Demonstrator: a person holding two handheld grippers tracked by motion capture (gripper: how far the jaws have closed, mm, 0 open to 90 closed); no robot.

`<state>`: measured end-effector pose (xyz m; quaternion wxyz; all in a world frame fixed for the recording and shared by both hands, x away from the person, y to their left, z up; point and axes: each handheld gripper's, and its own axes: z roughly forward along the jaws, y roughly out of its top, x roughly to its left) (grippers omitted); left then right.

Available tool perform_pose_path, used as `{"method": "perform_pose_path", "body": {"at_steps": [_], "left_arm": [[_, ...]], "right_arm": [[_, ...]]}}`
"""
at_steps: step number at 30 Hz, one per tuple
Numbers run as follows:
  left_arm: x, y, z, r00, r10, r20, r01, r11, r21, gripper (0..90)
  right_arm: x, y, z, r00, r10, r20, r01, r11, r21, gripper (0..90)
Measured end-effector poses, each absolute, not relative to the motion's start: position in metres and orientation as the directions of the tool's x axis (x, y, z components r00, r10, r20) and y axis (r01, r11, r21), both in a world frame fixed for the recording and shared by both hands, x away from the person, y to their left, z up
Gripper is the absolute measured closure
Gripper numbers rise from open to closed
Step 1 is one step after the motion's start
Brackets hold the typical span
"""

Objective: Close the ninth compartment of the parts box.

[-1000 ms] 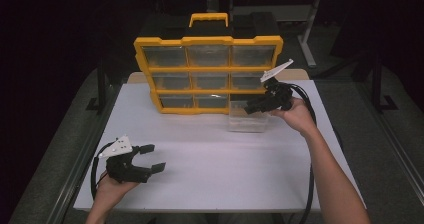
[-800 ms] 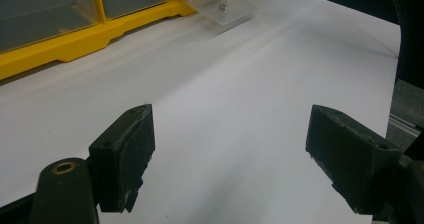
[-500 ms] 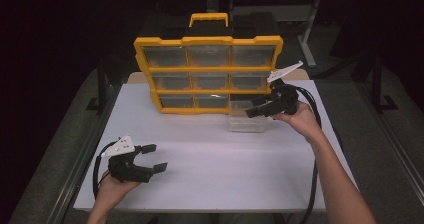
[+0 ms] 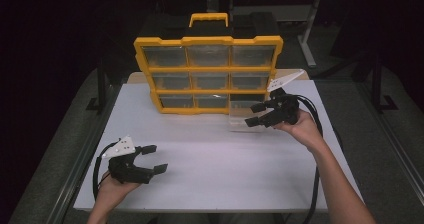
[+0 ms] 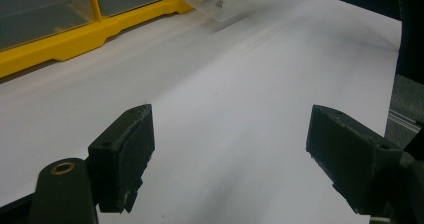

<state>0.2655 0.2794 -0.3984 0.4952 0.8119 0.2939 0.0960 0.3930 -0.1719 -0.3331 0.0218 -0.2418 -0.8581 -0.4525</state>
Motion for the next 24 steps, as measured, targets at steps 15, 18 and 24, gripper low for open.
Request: {"method": "perform_pose_path", "body": {"at_steps": [15, 18, 24], "left_arm": [[0.269, 0.276, -0.4, 0.814, 0.563, -0.143, 0.386, -0.34, 0.858, 19.0], [0.269, 0.275, -0.4, 0.811, 0.566, -0.147, 0.388, -0.333, 0.859, 18.9], [0.268, 0.276, -0.4, 0.811, 0.567, -0.143, 0.385, -0.334, 0.86, 18.8]], "right_arm": [[0.367, -0.169, -0.342, -0.898, 0.371, 0.235, 0.406, 0.498, 0.766, 41.4], [0.365, -0.167, -0.343, -0.905, 0.359, 0.229, 0.394, 0.504, 0.768, 45.8], [0.361, -0.163, -0.346, -0.913, 0.341, 0.222, 0.38, 0.516, 0.767, 52.1]]}}
